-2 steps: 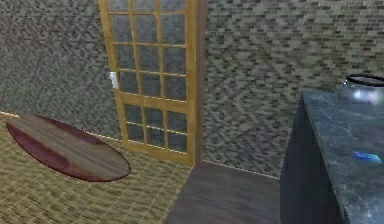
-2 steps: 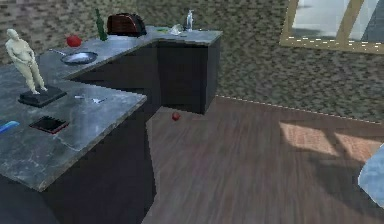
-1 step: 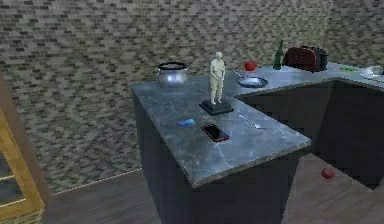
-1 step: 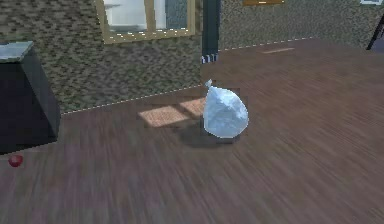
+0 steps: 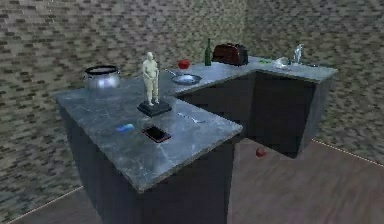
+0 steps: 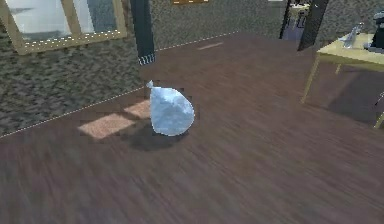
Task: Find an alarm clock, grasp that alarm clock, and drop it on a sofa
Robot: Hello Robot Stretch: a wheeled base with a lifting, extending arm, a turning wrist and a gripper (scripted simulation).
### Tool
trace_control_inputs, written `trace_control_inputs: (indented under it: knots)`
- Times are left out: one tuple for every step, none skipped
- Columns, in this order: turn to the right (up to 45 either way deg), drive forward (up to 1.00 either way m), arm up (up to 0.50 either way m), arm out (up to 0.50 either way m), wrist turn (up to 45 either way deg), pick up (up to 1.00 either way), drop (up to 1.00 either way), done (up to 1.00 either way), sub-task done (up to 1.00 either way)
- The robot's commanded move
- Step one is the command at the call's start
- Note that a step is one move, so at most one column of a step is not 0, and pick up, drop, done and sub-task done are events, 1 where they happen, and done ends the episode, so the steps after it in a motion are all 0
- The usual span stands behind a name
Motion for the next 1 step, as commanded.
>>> trace_control_inputs:
  knots:
    - [0.0,0.20,0.00,0.00,0.0,0.00,0.00,0.00,0.00]
